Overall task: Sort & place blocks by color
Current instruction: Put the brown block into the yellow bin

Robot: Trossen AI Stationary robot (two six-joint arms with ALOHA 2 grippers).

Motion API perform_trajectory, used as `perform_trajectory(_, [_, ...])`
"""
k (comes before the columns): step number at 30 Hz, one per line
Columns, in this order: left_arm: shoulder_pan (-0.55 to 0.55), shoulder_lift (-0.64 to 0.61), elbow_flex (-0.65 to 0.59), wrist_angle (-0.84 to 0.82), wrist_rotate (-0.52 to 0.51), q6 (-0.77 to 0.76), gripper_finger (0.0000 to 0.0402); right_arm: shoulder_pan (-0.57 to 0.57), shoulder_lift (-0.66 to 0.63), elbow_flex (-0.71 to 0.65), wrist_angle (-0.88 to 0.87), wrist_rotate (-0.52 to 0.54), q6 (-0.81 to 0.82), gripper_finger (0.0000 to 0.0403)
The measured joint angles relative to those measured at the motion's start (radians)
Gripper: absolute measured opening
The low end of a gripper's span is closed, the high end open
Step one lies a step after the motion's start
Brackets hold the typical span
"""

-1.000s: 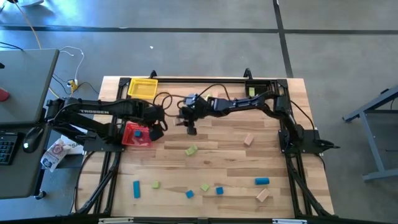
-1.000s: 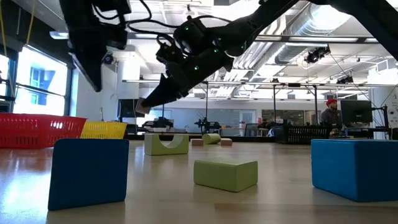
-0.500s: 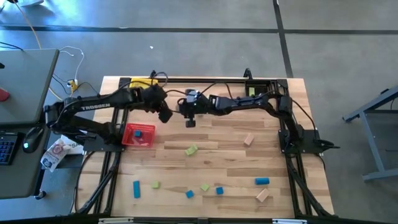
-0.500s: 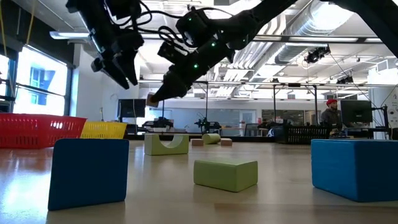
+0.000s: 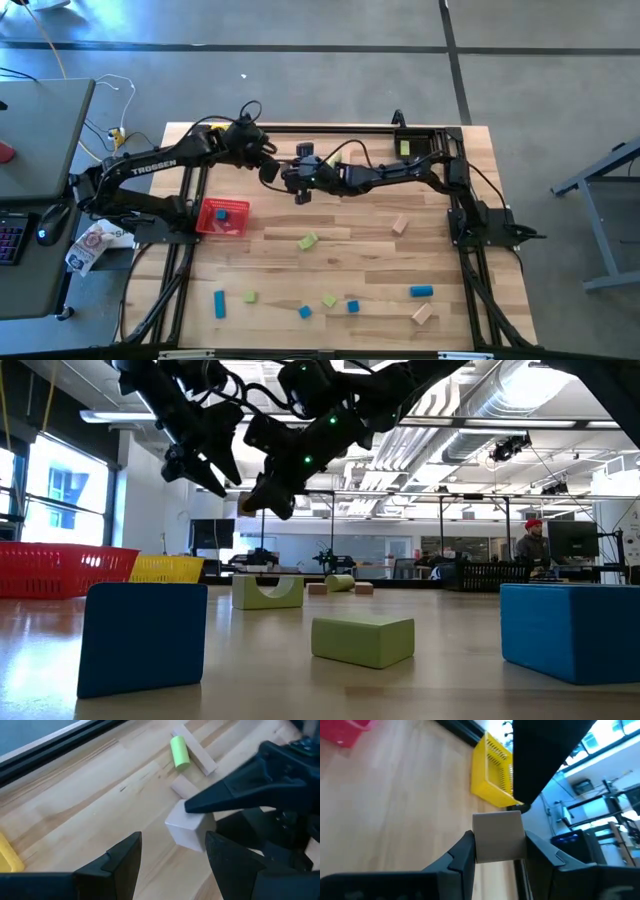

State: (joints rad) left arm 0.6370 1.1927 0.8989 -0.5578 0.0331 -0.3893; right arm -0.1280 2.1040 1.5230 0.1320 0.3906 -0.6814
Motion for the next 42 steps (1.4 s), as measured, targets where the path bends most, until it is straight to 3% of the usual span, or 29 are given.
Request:
perform_trajectory(8, [0.089,0.0,0.0,0.012,0.228,0.007,0.0207,0.001,0.0,0.0,0.096,0.028,0.003,0.011])
perform_trajectory(24, [0.157,0.0,0.0,0.054,0.396,0.007,0.0207,0.044,-0.003,0.0,0.209,0.069,0.003,0.011])
perform_trajectory(32, [0.155,0.0,0.0,0.058,0.405,0.008,0.0204,0.046,-0.004,0.0,0.231,0.08,0.001,0.011])
perform_trajectory(42, [0.155,0.0,0.0,0.061,0.406,0.092,0.0117,0.046,-0.004,0.0,0.224,0.088,-0.001,0.011])
